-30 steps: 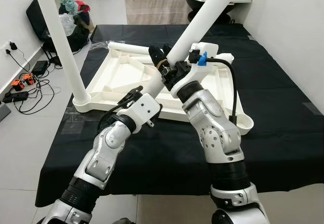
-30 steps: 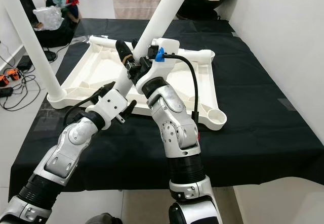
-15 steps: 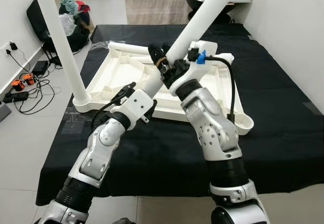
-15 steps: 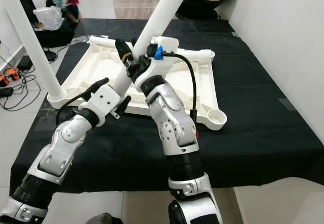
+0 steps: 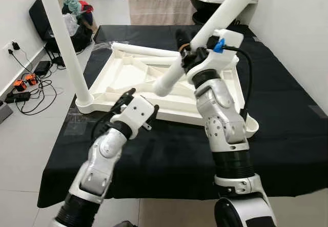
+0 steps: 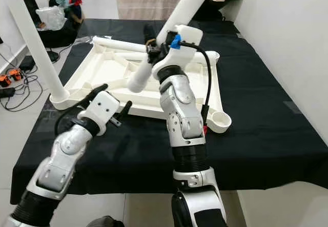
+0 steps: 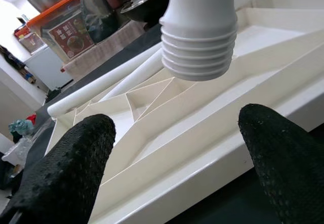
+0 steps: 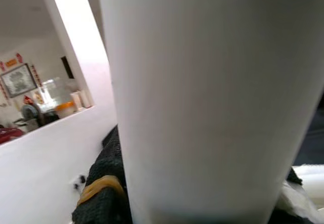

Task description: Building children table

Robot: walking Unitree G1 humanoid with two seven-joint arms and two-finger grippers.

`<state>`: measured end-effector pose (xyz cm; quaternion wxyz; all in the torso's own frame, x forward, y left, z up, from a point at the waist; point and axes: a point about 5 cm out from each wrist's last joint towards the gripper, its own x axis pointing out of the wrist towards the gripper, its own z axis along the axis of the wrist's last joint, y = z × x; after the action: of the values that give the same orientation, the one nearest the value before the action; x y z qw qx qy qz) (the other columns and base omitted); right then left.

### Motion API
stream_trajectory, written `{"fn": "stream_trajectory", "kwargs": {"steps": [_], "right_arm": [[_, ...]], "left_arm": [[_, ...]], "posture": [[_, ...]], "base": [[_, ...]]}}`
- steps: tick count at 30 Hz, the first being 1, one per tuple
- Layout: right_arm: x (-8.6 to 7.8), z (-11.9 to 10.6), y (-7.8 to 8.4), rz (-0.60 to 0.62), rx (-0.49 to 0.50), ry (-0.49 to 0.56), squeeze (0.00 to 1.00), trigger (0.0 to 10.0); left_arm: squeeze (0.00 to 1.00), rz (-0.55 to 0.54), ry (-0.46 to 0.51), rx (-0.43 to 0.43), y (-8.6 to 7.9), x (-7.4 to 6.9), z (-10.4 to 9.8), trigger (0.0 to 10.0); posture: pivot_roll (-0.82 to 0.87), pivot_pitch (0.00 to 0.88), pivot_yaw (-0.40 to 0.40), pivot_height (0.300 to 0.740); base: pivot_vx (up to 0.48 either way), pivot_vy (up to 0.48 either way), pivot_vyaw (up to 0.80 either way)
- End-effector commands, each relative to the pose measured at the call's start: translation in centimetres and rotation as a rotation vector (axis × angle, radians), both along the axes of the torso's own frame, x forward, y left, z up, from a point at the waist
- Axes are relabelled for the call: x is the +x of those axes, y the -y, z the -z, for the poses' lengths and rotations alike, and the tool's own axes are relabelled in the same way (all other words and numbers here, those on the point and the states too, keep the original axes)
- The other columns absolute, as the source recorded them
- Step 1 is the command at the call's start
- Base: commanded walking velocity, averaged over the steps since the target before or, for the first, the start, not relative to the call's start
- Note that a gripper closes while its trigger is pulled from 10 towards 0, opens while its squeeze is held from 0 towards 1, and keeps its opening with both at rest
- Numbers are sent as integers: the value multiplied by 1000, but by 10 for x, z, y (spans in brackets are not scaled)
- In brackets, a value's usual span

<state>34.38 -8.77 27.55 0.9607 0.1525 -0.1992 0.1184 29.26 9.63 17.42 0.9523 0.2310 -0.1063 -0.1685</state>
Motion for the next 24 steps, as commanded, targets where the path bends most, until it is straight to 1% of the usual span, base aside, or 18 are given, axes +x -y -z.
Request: {"fn": "stream_trajectory", "kwargs": {"steps": [1,2,3,4,5,6,7,9,11,16,18,20,21,24], "right_arm": [[0,-1,4,31,-42,26,0,10000],[-2,2,8,38,-83,41,0,10000],[-2,2,8,38,-83,41,0,10000],[-4,6,10,34,-114,48,0,10000],[-8,10,12,26,-150,58,0,10000],[-8,10,12,26,-150,58,0,10000],[-10,13,13,22,-171,63,0,10000],[-10,13,13,22,-171,63,0,10000],[-17,24,16,17,-215,58,0,10000],[-21,33,20,25,-236,38,0,10000],[-22,38,23,35,-246,28,0,10000],[-21,38,25,43,-255,30,0,10000],[-20,38,25,47,-252,30,0,10000],[-20,36,26,50,-250,33,0,10000]], "left_arm": [[0,-14,-23,-44,-1,-6,3,10000],[0,-23,-31,-96,-2,-10,2,10000],[0,-23,-31,-96,-2,-10,2,10000],[0,-44,-41,-145,-5,-14,1,10000],[0,-60,-44,-175,-8,-18,0,10000],[0,-60,-44,-175,-8,-18,0,10000],[0,-69,-45,-188,-10,-20,0,10000],[0,-69,-45,-188,-10,-20,0,10000],[0,-90,-53,-214,-14,-26,1,10000],[0,-122,-42,-223,-17,-28,-1,10000],[0,-145,-22,-219,-21,-27,-4,10000],[0,-138,-13,-199,-22,-27,-6,10000],[0,-143,-21,-212,-23,-26,-6,10000],[0,-147,-23,-212,-23,-26,-7,10000]], "posture": [[17,4,-48,740],[16,3,-49,740],[16,3,-49,740],[18,1,-49,740],[20,0,-53,740],[20,0,-53,740],[21,0,-54,740],[21,0,-54,740],[23,0,-52,740],[22,0,-52,740],[22,0,-52,740],[22,0,-51,740],[21,0,-52,740],[20,0,-53,740]], "base": [[0,0,0],[0,0,0],[0,0,0],[0,0,0],[0,0,0],[0,0,0],[0,0,0],[0,0,0],[0,0,0],[0,0,0],[0,-326,0],[0,-446,0],[0,-446,0],[0,-446,0]]}}
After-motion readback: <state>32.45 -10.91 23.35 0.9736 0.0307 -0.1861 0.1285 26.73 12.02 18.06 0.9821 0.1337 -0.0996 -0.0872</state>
